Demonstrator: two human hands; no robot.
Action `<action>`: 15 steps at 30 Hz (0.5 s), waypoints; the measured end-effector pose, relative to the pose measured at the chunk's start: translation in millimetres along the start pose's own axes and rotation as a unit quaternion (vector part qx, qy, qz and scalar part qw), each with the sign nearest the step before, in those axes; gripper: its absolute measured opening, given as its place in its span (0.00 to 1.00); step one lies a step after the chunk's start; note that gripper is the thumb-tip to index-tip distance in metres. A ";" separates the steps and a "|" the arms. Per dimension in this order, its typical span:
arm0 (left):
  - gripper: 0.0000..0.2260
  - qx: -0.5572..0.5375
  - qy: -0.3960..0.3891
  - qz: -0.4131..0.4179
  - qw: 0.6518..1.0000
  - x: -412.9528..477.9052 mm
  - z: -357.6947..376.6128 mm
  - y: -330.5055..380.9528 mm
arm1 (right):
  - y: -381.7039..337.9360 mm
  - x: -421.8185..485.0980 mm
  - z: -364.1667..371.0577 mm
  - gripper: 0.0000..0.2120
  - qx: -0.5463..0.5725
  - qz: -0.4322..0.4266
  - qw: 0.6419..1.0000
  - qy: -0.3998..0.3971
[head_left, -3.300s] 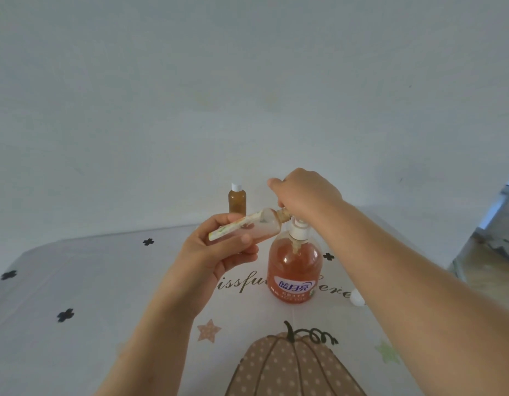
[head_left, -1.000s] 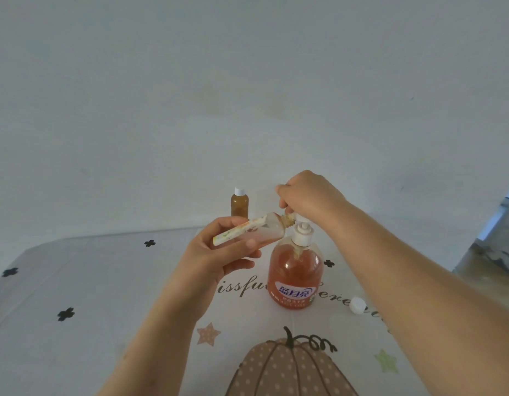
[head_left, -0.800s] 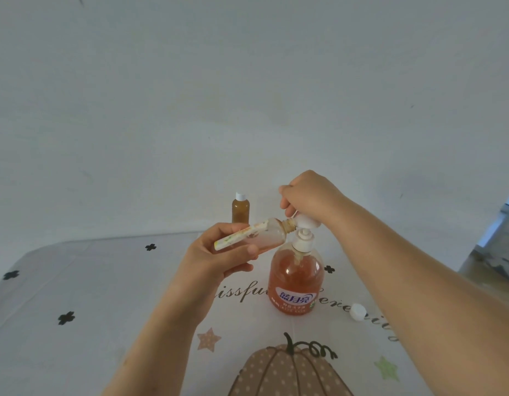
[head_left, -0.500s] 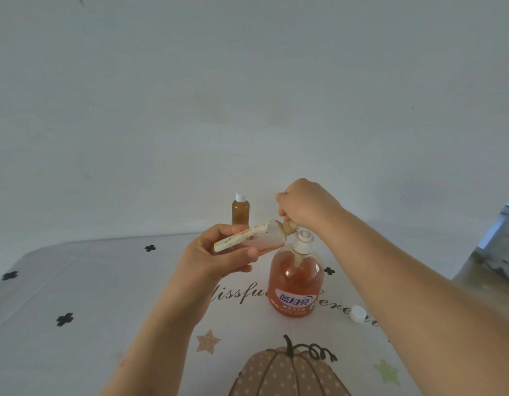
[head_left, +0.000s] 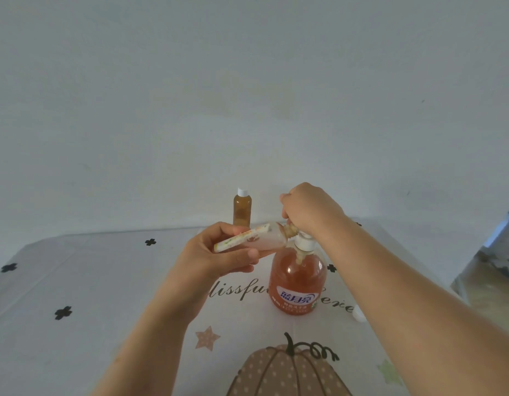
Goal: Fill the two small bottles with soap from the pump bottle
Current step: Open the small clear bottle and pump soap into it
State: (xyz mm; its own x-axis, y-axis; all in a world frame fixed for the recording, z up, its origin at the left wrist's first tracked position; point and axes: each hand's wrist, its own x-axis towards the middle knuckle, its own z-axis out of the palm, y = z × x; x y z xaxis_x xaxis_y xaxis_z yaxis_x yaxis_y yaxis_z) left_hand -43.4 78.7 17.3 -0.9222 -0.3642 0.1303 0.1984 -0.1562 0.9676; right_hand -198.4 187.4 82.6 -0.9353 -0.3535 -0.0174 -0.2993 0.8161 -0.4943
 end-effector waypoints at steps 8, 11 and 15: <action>0.14 -0.018 -0.004 0.011 1.000 -3.4 2.8 6.7 | -5.1 -2.6 -15.0 0.15 -0.005 -0.016 1.000 0.006; 0.11 -0.017 0.000 0.013 1.000 -5.3 6.3 7.3 | -6.2 -4.7 -16.7 0.14 -0.017 -0.019 1.000 0.006; 0.10 -0.021 0.008 0.018 1.000 -5.2 7.4 9.2 | -7.6 -4.5 -16.3 0.14 -0.015 -0.016 1.000 0.006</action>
State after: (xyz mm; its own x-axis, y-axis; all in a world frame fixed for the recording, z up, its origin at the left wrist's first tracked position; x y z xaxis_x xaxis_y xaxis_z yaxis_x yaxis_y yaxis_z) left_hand -39.2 86.0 27.1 -0.9088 -0.3853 0.1600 0.2443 -0.1805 0.9528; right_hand -195.0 190.3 100.6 -0.9276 -0.3736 0.0087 -0.3340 0.8183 -0.4678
